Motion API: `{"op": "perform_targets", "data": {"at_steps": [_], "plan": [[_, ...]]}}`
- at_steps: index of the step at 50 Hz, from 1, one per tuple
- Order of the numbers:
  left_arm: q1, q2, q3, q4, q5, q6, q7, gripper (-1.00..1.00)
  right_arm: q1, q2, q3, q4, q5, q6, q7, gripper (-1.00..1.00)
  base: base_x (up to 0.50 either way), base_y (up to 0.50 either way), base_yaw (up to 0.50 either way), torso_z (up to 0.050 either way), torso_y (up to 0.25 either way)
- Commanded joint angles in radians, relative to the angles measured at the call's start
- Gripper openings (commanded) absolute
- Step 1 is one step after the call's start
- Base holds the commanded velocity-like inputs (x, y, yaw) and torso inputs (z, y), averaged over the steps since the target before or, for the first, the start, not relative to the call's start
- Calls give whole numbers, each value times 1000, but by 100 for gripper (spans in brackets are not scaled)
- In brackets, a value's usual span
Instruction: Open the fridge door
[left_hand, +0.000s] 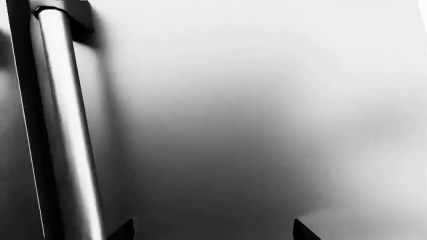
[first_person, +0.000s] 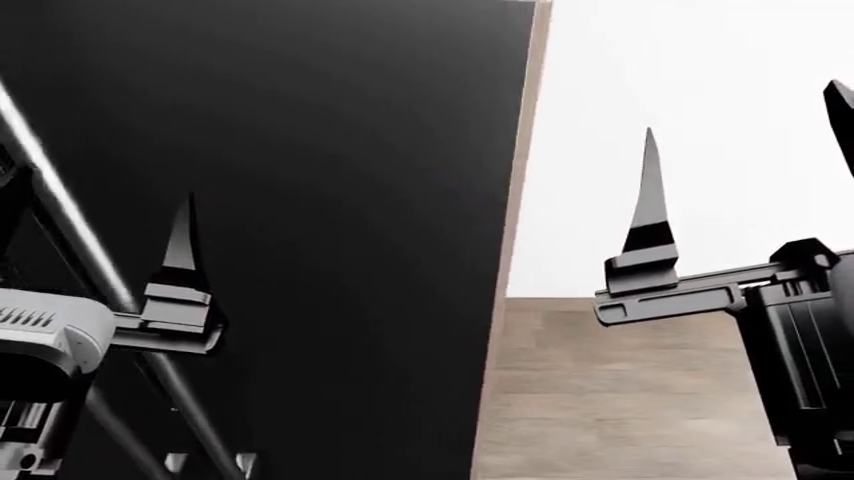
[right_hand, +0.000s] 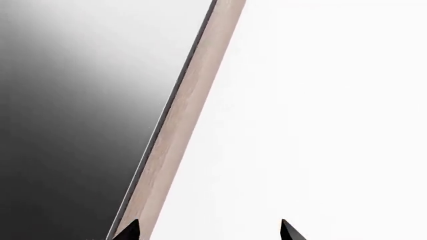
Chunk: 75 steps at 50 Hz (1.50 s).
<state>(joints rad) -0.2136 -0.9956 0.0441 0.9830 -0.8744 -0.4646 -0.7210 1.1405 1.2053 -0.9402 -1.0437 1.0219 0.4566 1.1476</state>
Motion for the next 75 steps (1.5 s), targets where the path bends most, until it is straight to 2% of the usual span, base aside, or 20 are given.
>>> {"op": "perform_targets", "data": {"at_steps": [1,41,54,59,75], "plan": [[2,-3,3,-1,1,7,-2,100,70,16,-111,5,-17,-34,21,100,0,500,0,0,0],[25,-14,6,-7,12,37,-4,100,113,17,-174,10,-18,-62,22,100,24,500,0,0,0],[34,-13,13,-12,23,46,-3,100,85,40,-188,21,-36,-135,20,100,-51,500,0,0,0],[37,-13,14,-13,25,48,-4,100,62,63,-186,36,-42,-193,26,100,0,0,0,0,0],[35,-13,21,-17,26,53,-4,100,59,57,-185,58,-14,-214,21,100,-255,-35,0,0,0]]}}
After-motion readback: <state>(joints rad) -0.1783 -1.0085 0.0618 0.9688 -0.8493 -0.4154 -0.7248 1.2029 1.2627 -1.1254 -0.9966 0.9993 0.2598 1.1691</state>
